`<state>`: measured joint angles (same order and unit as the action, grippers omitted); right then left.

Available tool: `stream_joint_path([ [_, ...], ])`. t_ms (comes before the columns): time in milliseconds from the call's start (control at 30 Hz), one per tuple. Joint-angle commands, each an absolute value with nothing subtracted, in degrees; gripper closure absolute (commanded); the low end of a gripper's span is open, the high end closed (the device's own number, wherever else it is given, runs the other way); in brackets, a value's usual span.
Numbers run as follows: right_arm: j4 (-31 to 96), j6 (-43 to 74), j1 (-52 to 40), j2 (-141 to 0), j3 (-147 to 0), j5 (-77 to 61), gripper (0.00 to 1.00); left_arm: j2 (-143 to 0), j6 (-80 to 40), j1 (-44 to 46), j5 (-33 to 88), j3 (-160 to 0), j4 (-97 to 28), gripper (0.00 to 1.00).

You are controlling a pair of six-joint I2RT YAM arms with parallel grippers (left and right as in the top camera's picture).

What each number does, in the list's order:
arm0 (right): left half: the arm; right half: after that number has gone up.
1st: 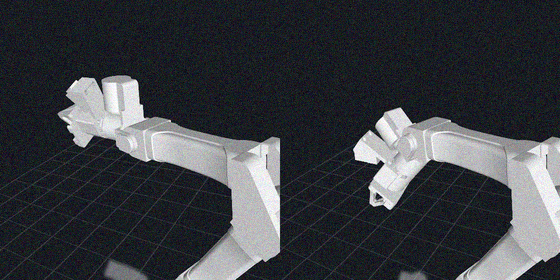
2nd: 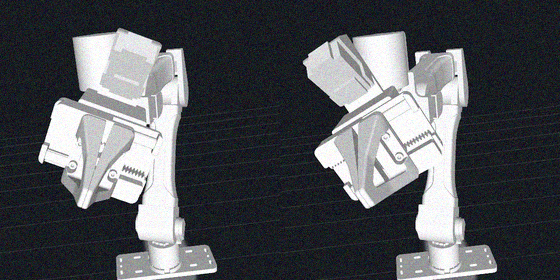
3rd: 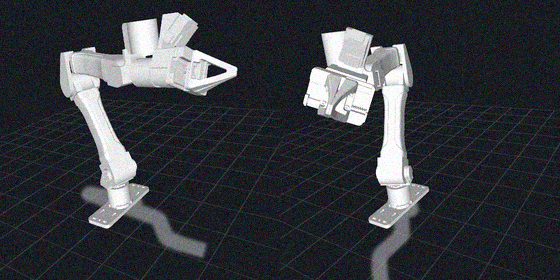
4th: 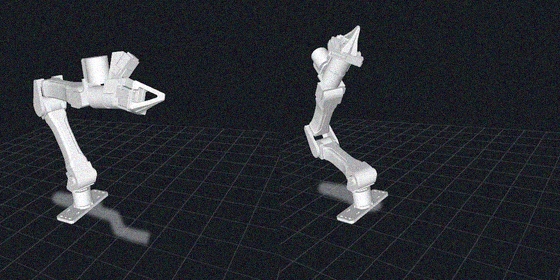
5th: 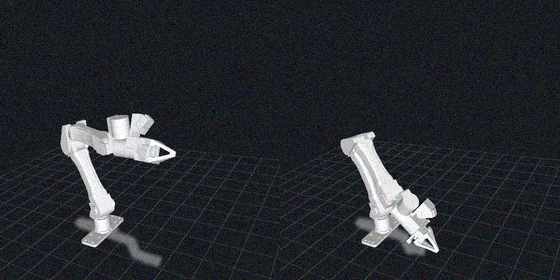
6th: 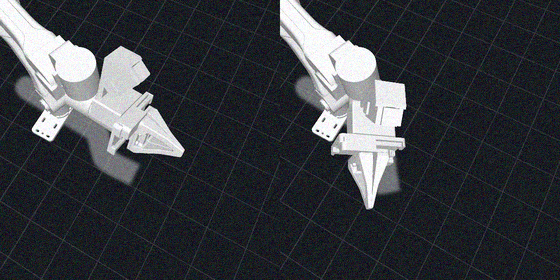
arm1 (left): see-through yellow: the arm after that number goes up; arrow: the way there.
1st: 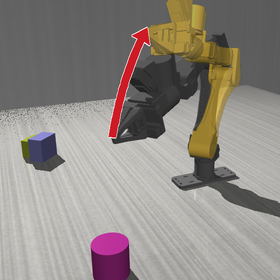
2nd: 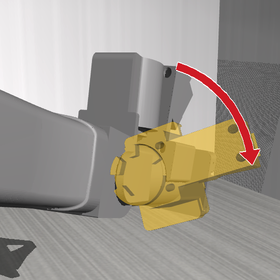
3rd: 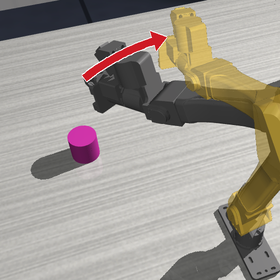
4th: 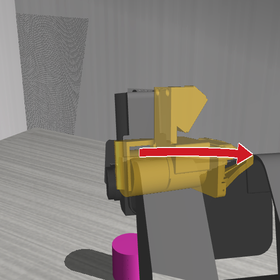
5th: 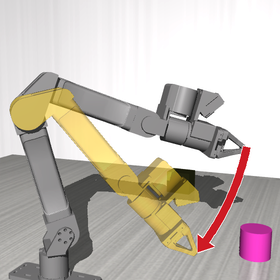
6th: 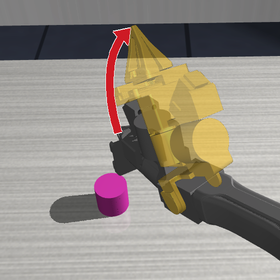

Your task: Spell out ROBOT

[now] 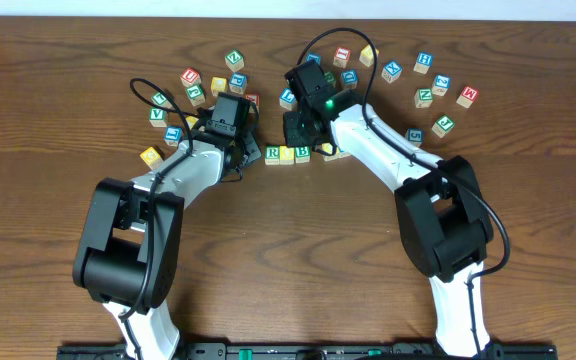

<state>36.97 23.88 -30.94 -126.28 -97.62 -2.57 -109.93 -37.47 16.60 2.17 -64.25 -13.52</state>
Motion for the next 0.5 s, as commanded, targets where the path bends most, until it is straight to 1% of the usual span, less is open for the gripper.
stream_joint_path([
  [0,37.4,23.5,-31.6,-127.4,-97.6,-2.1,0.98,-108.4,-37.3,16.4,0.8,-63.8,-13.8,0.92],
  [467,39.0,24.2,-31.6,-127.6,-97.6,-2.1,0.99,-108.4,-37.3,16.4,0.8,-63.8,-13.8,0.92],
])
